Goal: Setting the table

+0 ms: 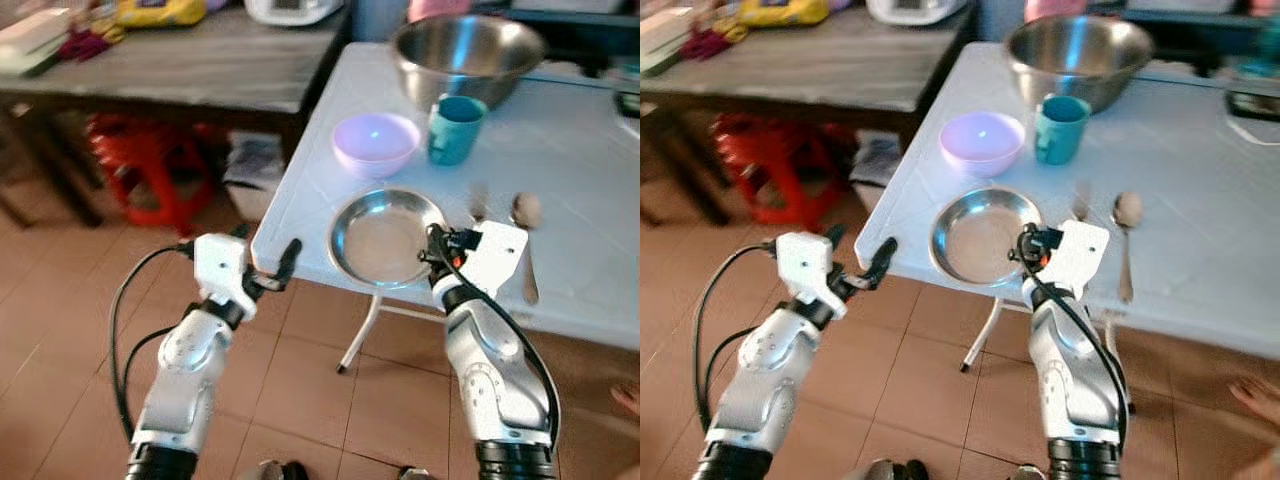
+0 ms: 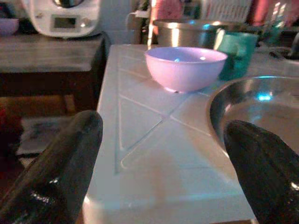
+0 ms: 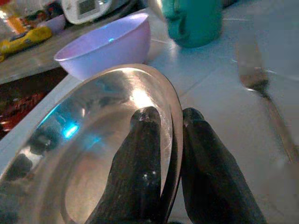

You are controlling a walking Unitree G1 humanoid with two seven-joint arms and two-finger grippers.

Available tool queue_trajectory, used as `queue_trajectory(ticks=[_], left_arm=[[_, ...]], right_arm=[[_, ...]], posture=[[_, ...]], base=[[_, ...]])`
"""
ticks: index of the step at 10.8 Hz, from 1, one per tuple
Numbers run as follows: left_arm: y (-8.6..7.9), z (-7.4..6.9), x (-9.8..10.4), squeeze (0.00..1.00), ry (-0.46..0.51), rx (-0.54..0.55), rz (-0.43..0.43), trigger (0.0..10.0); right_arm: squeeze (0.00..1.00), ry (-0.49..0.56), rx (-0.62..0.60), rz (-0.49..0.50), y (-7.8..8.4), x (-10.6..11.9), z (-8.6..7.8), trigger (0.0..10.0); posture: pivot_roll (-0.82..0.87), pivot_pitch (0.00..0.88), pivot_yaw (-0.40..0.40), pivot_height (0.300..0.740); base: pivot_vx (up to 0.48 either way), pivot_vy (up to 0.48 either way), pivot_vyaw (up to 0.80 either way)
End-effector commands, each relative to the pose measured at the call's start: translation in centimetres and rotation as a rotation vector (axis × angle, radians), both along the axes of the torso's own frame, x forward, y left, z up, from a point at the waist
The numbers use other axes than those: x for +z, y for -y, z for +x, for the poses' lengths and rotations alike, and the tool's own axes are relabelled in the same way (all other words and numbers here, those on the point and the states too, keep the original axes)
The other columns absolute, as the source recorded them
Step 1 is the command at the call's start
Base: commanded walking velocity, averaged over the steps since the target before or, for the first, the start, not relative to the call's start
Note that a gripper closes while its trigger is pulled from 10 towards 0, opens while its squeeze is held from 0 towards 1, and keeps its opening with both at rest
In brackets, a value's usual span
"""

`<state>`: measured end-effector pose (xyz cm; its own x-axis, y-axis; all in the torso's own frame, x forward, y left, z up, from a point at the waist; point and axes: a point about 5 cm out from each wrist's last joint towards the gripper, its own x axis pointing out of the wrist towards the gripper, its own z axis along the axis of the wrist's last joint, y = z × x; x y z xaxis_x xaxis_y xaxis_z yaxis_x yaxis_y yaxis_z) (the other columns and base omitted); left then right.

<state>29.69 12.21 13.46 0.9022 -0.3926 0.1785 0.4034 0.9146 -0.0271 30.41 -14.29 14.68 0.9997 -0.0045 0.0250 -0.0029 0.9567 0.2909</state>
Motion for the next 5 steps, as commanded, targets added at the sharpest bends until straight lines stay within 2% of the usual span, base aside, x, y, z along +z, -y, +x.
queue_trajectory(ticks=[1,4,5], left_arm=[[-0.35,0.1,-0.04,0.0,0.003,0.017,0.014,10.0],[0.18,0.35,0.25,0.0,0.012,0.012,0.0,10.0],[0.42,0.41,0.37,0.0,0.015,0.01,-0.004,10.0]], right_arm=[[0.0,0.042,0.002,-0.003,-0.1,0.69,-0.2,10.0],[0.0,0.054,-0.005,0.0,-0.09,0.88,0.01,10.0],[0.0,0.067,-0.007,-0.007,-0.01,1.04,0.07,10.0]], posture=[[-0.1,0.114,0.099,0.74],[-0.1,0.111,0.105,0.74],[-0.1,0.112,0.104,0.74]], base=[[0.0,0.352,-0.8],[0.0,0.363,-0.8],[0.0,0.39,0.0]])
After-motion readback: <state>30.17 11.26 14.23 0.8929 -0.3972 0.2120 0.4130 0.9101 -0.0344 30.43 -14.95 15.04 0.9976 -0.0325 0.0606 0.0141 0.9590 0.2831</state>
